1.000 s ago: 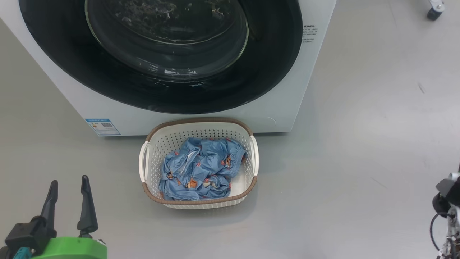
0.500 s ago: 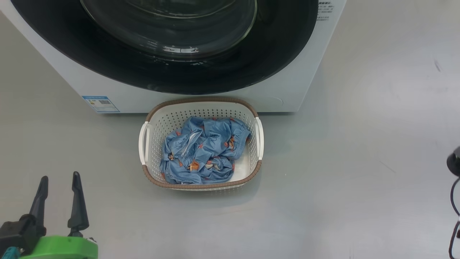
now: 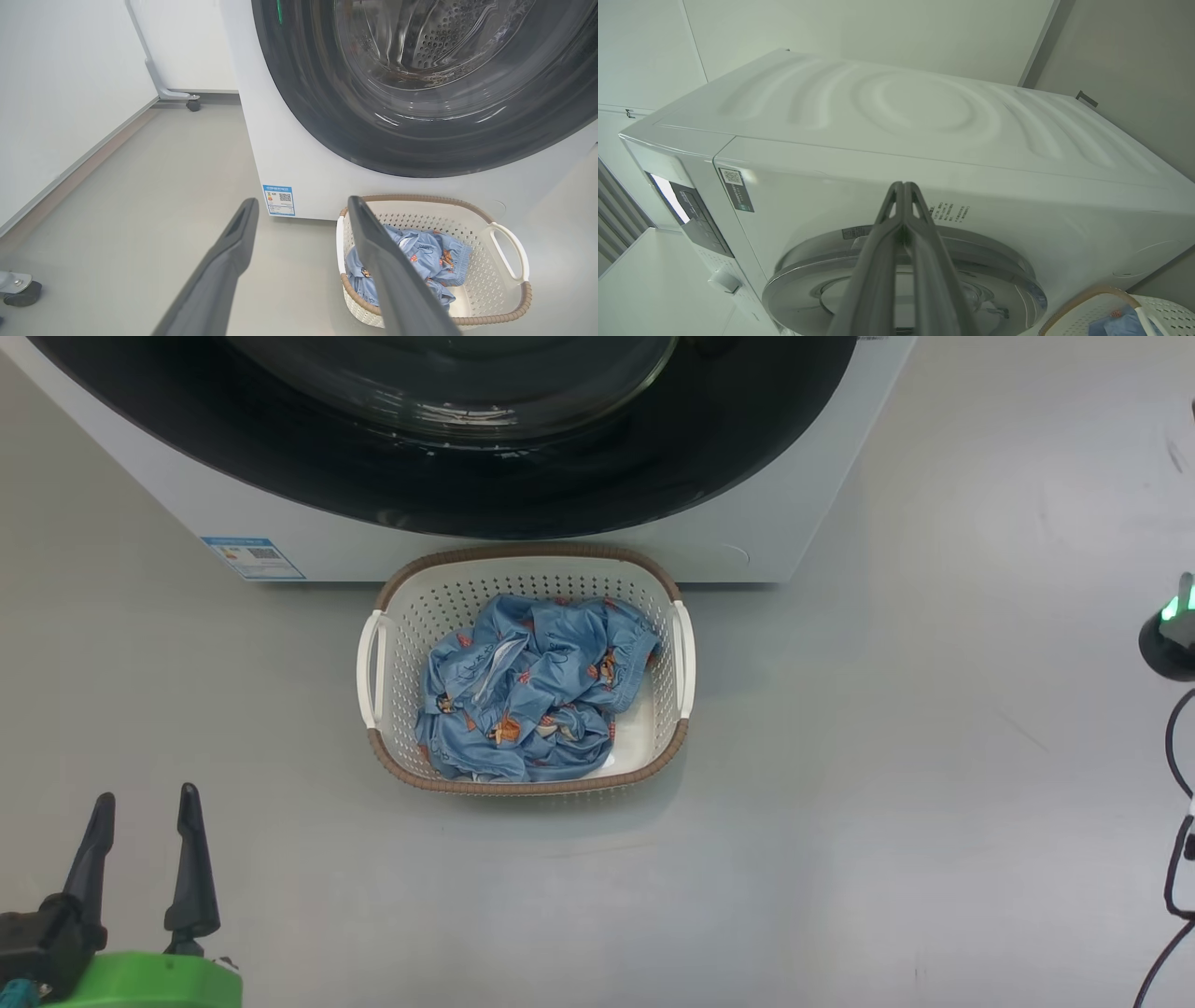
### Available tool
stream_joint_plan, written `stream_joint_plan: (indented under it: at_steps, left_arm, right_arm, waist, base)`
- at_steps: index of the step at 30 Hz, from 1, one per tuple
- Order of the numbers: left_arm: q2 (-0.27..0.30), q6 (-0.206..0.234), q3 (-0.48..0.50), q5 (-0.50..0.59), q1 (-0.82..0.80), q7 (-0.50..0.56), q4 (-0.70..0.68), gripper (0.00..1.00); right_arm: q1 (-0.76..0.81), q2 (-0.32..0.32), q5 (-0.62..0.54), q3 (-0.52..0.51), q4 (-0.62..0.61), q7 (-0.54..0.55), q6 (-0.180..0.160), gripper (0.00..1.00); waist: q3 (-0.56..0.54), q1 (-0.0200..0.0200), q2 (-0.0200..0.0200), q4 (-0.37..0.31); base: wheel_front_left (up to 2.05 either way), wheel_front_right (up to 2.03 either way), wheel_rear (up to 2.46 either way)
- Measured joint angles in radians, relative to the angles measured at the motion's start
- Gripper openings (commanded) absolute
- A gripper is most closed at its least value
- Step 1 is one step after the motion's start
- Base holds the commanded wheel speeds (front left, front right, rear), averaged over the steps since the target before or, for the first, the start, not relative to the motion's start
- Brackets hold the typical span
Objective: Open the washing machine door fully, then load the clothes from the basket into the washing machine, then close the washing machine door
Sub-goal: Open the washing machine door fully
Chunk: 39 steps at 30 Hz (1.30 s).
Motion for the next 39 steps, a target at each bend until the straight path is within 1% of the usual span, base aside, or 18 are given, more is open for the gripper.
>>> stream_joint_plan:
  at_steps: [9, 19, 26, 31, 36, 39]
  left_arm:
    - [0.016, 0.000, -0.006, 0.000, 0.007, 0.000, -0.025, 1.00]
    - [0.013, 0.000, 0.002, -0.006, 0.008, 0.000, -0.057, 1.00]
    - [0.009, 0.000, 0.033, -0.007, 0.011, 0.000, -0.064, 1.00]
    - [0.006, 0.000, 0.051, -0.007, 0.016, 0.000, -0.079, 1.00]
    - [-0.004, 0.000, 0.063, -0.013, 0.017, 0.000, -0.094, 1.00]
    - [-0.006, 0.000, 0.078, -0.016, 0.017, 0.000, -0.094, 1.00]
  right_arm:
    - [-0.118, -0.009, -0.020, 0.065, 0.021, 0.049, 0.000, 0.00]
    - [-0.238, -0.017, -0.056, 0.129, 0.040, 0.094, 0.000, 0.00]
    - [-0.302, -0.013, -0.064, 0.150, 0.059, 0.102, 0.000, 0.00]
    - [-0.372, 0.005, -0.067, 0.192, 0.059, 0.128, 0.000, 0.00]
    - [-0.447, 0.004, -0.089, 0.225, 0.060, 0.152, 0.000, 0.00]
    - [-0.453, 0.003, -0.090, 0.232, 0.063, 0.163, 0.000, 0.00]
  waist:
    - [0.047, 0.0000, 0.0000, 0.011]
    - [0.098, 0.0000, 0.0000, 0.044]
    - [0.134, 0.0001, 0.0000, 0.074]
    - [0.162, 0.0001, 0.0000, 0.088]
    - [0.195, 0.0001, 0.0000, 0.098]
    - [0.210, 0.0000, 0.0000, 0.102]
  base:
    - [0.00, 0.00, 0.00]
    - [0.00, 0.00, 0.00]
    - [0.00, 0.00, 0.00]
    - [0.00, 0.00, 0.00]
    - [0.00, 0.00, 0.00]
    - [0.00, 0.00, 0.00]
